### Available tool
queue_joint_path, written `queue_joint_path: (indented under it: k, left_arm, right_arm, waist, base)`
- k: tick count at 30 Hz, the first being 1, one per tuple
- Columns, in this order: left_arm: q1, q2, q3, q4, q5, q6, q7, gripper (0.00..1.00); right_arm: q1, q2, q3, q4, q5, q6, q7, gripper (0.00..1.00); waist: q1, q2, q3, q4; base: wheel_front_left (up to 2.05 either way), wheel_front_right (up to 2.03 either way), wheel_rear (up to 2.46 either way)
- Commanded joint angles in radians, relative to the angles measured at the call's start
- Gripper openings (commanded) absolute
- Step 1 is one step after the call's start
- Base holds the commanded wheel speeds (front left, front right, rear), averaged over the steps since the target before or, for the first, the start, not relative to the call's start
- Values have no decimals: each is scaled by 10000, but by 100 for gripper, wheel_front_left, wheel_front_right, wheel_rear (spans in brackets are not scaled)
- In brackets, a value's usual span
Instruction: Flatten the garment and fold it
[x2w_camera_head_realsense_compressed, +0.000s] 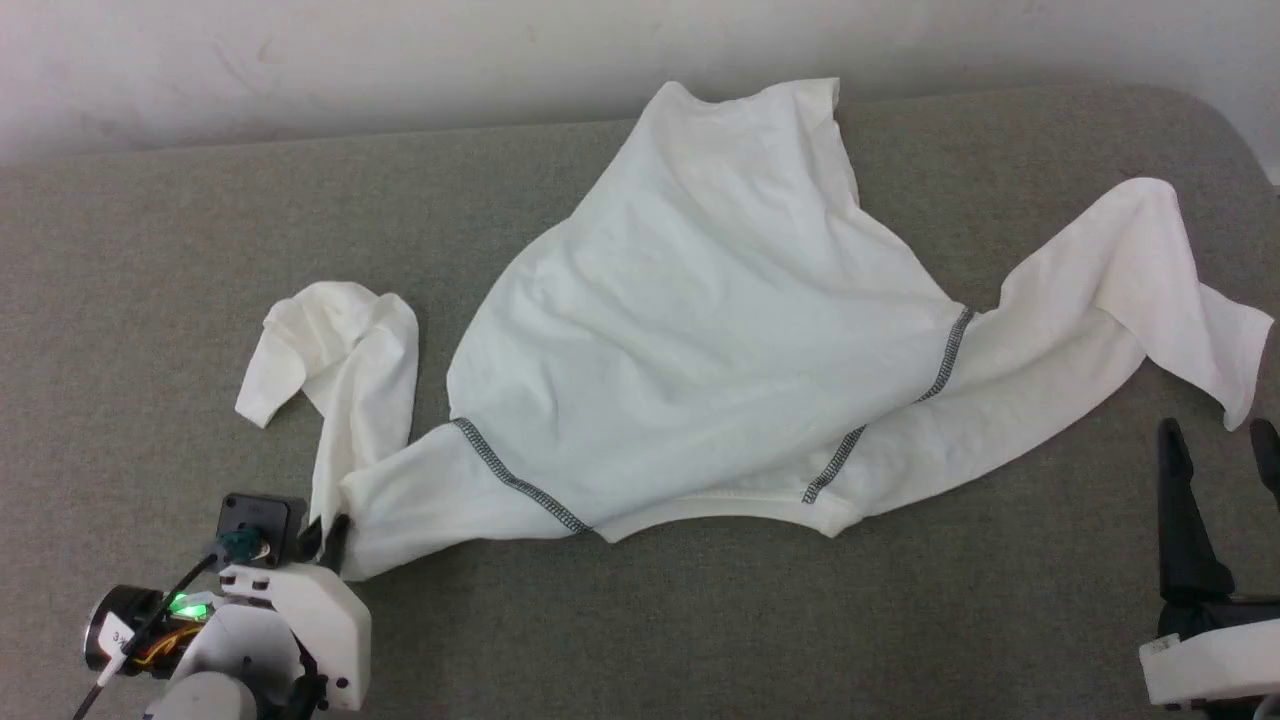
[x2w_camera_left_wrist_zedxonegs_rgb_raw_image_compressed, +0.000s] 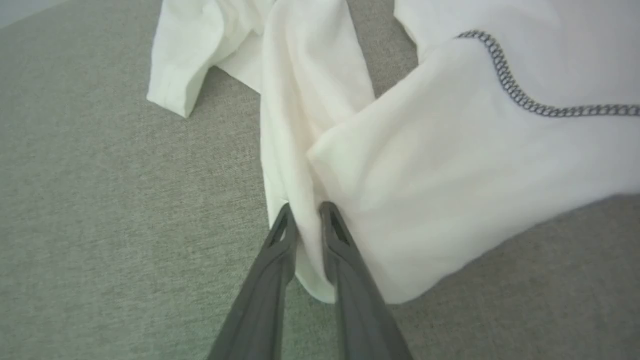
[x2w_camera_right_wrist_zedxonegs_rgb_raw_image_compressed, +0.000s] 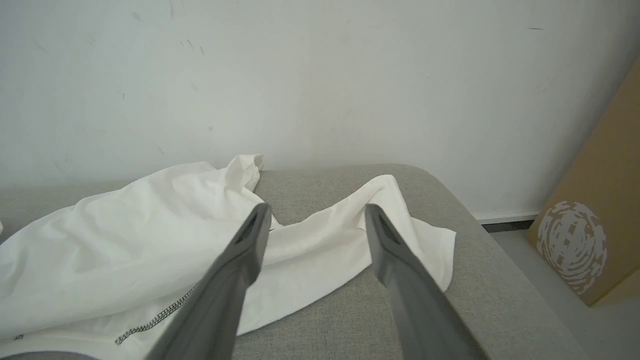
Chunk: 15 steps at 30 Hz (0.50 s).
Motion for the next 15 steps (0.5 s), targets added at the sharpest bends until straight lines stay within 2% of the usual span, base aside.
queue_joint_path:
  k: [1,9,15]
  left_arm:
    - [-141,29,17,141,-79,-16,-71,0]
    - [-436,-181,617,-284,-796,112,-874,0]
    - [-1355,284,1173,-1002,-1056,212,-705,0]
  right_arm:
    - [-53,23,21,-34,-45,-7,21,100]
    - [156,24,-84,-214,-1,-7,136,100]
    - [50,24,-2,-479,-40,-7,233,100]
  waist:
    - [-1,1,-97,-49]
    - [-1,1,-161,1]
    - [-1,1,538,43]
  base:
    - [0,0,0]
    - [0,0,0]
    - [0,0,0]
